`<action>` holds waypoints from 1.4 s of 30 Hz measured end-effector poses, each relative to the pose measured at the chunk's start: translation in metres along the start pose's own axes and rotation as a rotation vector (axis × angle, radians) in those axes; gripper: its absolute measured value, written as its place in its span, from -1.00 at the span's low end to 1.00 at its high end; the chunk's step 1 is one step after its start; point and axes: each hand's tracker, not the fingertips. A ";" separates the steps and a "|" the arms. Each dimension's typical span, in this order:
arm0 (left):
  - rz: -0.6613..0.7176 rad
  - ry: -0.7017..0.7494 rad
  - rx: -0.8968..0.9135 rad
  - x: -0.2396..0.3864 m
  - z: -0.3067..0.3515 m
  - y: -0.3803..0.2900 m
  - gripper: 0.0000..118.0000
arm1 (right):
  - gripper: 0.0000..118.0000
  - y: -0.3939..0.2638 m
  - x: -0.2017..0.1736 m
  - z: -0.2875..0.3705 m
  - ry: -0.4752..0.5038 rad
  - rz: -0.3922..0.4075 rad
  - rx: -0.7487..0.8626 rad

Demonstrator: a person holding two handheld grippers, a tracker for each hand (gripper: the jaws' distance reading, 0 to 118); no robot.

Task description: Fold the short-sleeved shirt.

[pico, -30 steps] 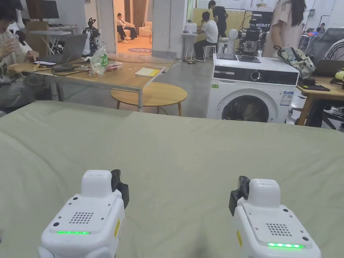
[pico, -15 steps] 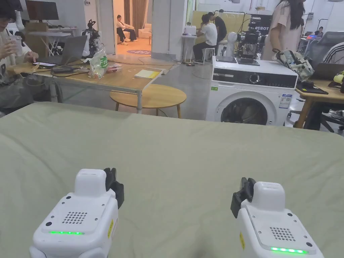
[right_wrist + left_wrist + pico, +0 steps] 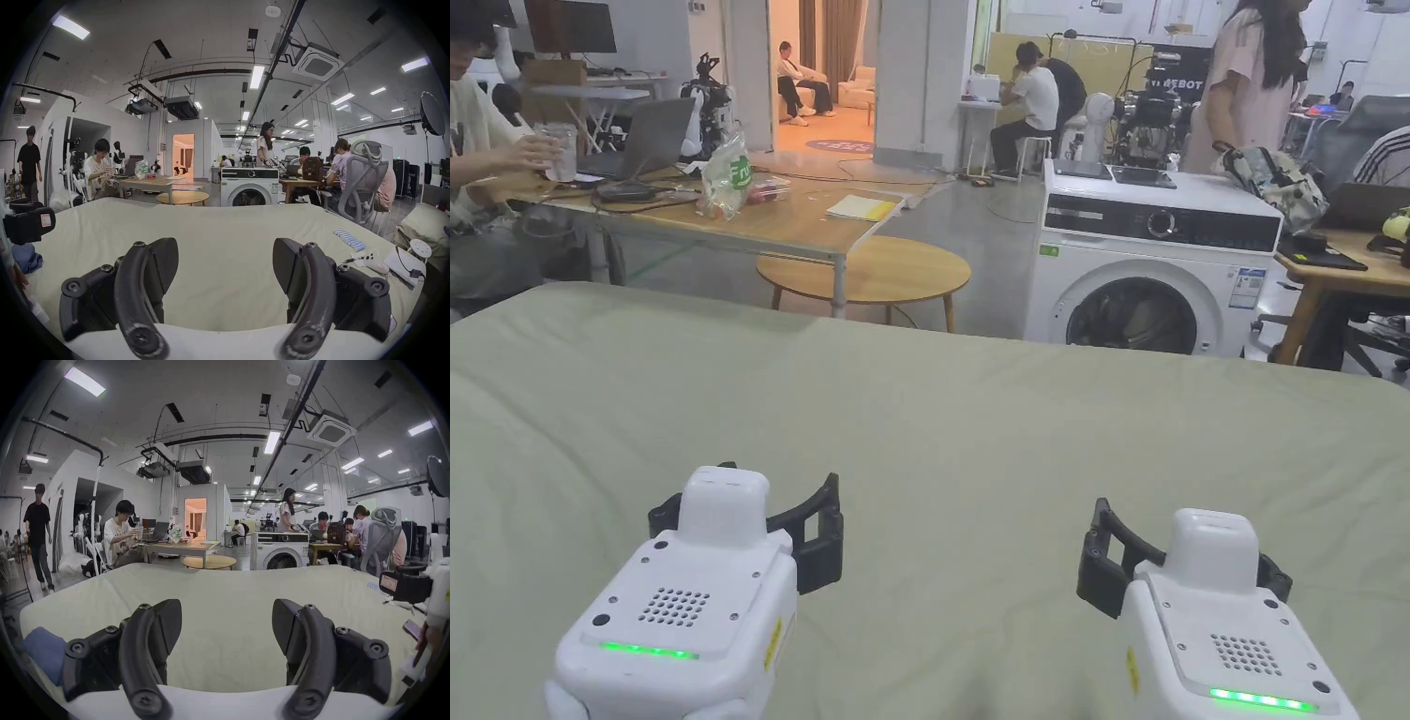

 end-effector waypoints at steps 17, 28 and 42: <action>0.004 -0.006 0.024 -0.006 0.002 0.003 0.30 | 0.38 0.006 -0.003 -0.007 0.038 -0.047 -0.049; -0.014 0.001 0.029 -0.001 0.004 0.001 0.30 | 0.39 0.014 -0.004 -0.010 0.016 -0.110 -0.092; 0.049 0.037 0.027 -0.013 0.003 -0.001 0.30 | 0.39 0.017 -0.010 -0.011 0.030 -0.130 -0.125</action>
